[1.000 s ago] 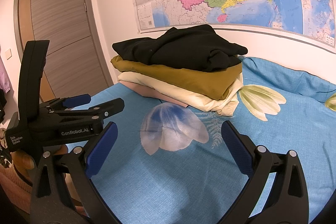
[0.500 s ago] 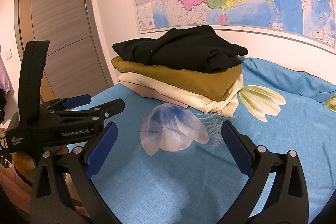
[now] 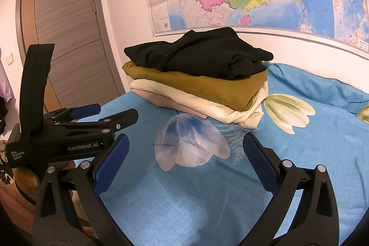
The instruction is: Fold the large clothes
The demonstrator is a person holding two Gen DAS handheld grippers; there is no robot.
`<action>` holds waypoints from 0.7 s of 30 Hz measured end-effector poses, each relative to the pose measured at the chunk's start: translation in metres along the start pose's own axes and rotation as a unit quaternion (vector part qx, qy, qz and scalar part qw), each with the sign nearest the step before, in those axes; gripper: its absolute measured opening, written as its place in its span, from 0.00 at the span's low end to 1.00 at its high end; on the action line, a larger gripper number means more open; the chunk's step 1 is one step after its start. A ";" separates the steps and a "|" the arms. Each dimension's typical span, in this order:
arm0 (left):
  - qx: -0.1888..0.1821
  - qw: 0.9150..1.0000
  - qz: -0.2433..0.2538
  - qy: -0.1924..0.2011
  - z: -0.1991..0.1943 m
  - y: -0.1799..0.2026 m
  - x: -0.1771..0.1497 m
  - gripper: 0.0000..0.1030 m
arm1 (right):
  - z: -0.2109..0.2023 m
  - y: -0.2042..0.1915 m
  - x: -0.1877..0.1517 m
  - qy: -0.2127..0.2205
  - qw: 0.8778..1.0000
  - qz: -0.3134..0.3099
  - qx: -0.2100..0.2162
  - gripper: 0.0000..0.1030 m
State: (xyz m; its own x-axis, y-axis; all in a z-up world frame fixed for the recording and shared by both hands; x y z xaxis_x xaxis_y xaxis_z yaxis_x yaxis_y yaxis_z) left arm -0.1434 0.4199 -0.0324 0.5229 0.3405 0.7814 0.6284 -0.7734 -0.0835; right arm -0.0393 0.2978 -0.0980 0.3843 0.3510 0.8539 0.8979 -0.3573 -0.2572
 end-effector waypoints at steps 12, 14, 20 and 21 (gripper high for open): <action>0.000 1.000 0.001 -0.001 0.001 0.001 0.000 0.93 | 0.000 0.001 0.000 0.001 1.000 0.002 0.001 0.94; 0.000 1.000 0.000 -0.002 0.001 0.001 -0.001 0.93 | 0.001 0.001 -0.001 -0.001 1.000 0.002 0.001 0.94; -0.001 1.000 -0.001 -0.006 0.003 0.002 -0.003 0.93 | 0.001 0.003 -0.003 -0.003 1.000 0.004 0.000 0.94; -0.001 1.000 -0.001 -0.007 0.004 0.002 -0.004 0.93 | 0.001 0.003 -0.003 -0.003 1.000 0.004 0.000 0.94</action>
State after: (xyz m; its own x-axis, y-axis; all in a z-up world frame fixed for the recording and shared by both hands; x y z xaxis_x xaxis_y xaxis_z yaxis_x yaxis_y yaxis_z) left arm -0.1422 0.4191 -0.0376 0.5295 0.3503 0.7726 0.6284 -0.7738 -0.0798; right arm -0.0378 0.2969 -0.1016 0.3920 0.3535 0.8493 0.8952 -0.3593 -0.2637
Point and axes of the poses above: each gripper's, at about its wrist camera, not at the fingertips, and z roughly the way its jaws point, y to its right, x to its top, the point moved 6 cm from there along z, roughly the way its jaws point, and after that the axes turned 9 degrees about z, right-handed, at the moved point
